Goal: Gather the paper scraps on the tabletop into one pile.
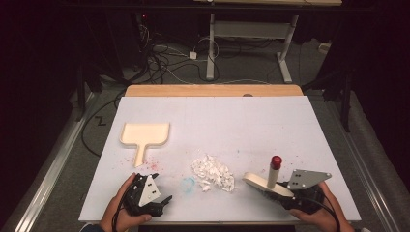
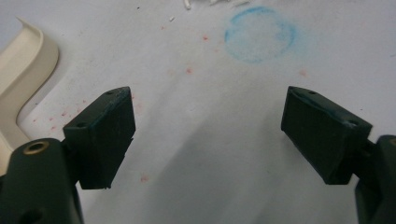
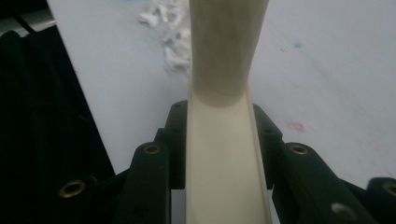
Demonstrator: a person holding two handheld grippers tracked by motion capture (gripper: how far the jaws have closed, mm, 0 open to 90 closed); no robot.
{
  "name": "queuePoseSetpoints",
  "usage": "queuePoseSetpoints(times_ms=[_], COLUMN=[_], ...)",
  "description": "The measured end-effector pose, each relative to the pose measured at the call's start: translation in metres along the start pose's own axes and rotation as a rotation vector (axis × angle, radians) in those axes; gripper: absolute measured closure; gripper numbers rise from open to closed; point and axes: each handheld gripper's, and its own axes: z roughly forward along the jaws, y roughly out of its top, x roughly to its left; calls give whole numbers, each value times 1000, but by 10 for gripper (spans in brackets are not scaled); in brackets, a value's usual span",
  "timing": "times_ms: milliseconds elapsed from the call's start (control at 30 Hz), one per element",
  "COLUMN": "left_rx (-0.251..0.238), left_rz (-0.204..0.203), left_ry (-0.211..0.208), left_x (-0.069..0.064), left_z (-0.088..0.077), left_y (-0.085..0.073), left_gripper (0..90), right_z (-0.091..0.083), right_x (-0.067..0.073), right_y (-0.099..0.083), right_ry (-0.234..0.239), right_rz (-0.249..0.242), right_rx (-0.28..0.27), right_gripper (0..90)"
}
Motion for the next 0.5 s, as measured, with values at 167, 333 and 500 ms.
queuePoseSetpoints(times_ms=[167, 333, 500], left_rx=[-2, -2, -4], left_rz=[-2, -2, -6], left_ry=[-2, -2, 3], left_x=[0, 0, 0], left_z=[0, 1, -1], left_y=[0, 1, -1], left_gripper=[169, 169, 169], right_z=[20, 41, 51], right_x=[12, 23, 29], right_y=[19, 41, 54], right_ry=[18, 39, 17], right_rz=[-36, -51, -91], right_rx=[-22, -64, -61], right_gripper=[682, 682, 681])
